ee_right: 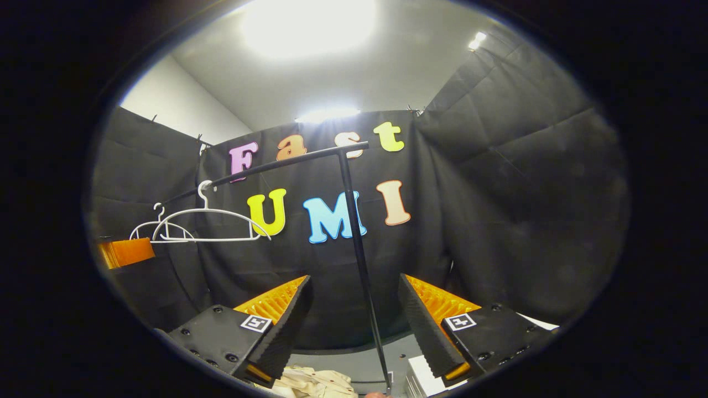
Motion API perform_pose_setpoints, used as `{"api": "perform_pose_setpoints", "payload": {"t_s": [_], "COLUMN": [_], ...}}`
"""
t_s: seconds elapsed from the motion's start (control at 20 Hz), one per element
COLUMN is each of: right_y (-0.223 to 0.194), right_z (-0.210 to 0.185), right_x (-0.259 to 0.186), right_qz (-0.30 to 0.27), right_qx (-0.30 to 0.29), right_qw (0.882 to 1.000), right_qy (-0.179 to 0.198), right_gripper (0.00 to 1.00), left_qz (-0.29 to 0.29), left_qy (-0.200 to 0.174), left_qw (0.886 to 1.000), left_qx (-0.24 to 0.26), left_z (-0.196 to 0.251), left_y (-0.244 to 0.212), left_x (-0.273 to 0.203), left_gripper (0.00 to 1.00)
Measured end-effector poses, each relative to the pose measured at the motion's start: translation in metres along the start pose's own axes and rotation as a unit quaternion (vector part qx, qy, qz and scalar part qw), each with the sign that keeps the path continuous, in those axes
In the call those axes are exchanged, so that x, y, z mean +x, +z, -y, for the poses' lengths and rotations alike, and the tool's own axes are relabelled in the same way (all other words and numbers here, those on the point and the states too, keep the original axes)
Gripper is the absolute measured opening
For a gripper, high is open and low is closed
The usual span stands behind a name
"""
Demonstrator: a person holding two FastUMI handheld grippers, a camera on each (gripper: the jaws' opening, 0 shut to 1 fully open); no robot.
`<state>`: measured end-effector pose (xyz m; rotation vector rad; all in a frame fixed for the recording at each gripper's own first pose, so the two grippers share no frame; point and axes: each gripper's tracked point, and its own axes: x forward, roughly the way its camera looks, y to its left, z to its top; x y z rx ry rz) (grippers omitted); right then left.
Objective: Grasp the clothes on the hanger with both hands and then place them into the laundry hamper below.
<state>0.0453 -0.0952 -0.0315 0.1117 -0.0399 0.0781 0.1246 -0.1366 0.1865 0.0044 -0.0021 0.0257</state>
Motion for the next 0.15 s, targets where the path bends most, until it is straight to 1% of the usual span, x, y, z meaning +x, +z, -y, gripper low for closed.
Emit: {"api": "perform_pose_setpoints", "payload": {"t_s": [0.1, 0.15], "right_y": [-0.007, -0.01], "right_z": [0.007, 0.009], "right_x": [-0.001, -0.002], "right_qz": [-0.005, -0.01], "right_qx": [-0.02, -0.028], "right_qw": [1.0, 0.999], "right_qy": [-0.017, -0.026], "right_gripper": [0.98, 0.92], "left_qz": [-0.006, -0.006], "left_qy": [0.004, 0.005], "left_qw": [1.0, 1.0], "left_qx": [0.011, 0.015], "left_z": [-0.014, -0.02], "left_y": [-0.004, -0.007], "left_x": [0.001, 0.001], "left_gripper": [0.92, 0.92]}}
